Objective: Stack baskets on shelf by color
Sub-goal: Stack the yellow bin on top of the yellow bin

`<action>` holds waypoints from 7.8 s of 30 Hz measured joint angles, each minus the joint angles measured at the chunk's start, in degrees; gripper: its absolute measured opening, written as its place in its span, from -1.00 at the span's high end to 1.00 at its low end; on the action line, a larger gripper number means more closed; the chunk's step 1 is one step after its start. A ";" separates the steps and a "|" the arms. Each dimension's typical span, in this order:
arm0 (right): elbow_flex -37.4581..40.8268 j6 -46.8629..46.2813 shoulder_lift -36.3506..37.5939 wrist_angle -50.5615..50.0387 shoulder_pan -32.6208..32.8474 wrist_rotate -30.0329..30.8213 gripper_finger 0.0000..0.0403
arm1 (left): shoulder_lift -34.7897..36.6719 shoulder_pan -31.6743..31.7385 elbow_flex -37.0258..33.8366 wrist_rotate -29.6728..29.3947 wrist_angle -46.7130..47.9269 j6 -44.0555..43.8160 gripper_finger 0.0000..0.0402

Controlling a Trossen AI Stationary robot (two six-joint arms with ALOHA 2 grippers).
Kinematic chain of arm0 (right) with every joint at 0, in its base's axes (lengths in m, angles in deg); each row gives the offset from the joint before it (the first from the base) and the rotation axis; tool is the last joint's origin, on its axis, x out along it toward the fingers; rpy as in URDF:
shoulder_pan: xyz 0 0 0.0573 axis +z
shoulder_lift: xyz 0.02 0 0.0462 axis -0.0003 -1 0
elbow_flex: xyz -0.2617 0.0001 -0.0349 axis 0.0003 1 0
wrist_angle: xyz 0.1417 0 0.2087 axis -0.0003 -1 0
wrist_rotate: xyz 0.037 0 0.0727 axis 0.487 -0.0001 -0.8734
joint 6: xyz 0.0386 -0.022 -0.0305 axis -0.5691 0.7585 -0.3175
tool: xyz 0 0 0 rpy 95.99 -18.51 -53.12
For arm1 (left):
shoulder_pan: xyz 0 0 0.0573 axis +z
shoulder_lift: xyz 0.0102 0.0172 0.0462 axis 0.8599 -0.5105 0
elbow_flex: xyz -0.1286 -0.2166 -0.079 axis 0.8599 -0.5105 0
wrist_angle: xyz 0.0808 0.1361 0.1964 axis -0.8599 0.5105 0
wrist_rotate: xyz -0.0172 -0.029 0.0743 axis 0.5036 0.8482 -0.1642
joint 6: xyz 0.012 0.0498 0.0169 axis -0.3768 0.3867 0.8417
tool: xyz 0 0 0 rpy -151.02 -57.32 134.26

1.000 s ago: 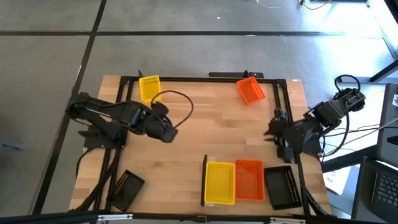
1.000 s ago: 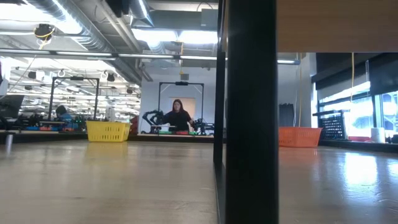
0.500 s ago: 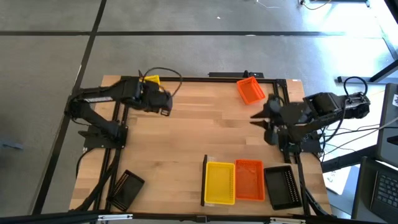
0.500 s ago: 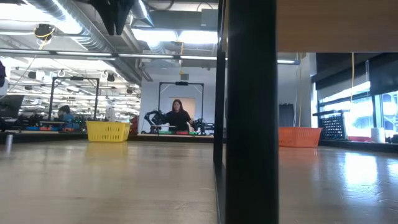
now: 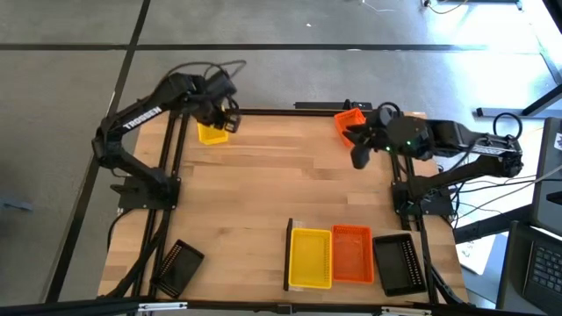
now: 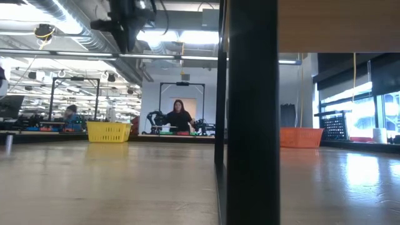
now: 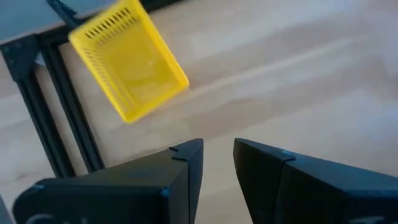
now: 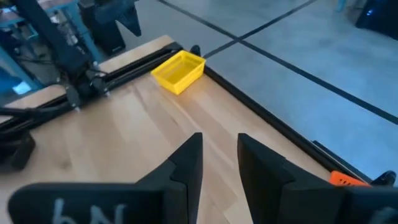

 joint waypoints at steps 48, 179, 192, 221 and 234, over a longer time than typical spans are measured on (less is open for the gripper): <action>0.00 8.86 -16.25 3.59 -26.21 -0.02 0.52 | -26.26 21.23 -7.21 7.06 -16.80 3.44 0.59; 0.02 19.18 -16.20 3.49 -26.19 -10.58 0.52 | -24.04 -22.96 -13.67 8.23 -27.70 89.43 0.64; 0.11 24.09 -16.17 2.29 -26.21 -34.91 0.52 | -16.18 -18.27 -9.86 14.59 -20.93 76.96 0.66; 0.33 3.46 -40.06 15.09 -20.33 -43.39 0.52 | 4.10 -9.67 -9.83 9.38 -23.99 61.54 0.67; 0.33 -1.56 -45.47 16.08 -19.22 -37.12 0.52 | 3.90 -9.65 -9.83 9.57 -24.03 61.52 0.67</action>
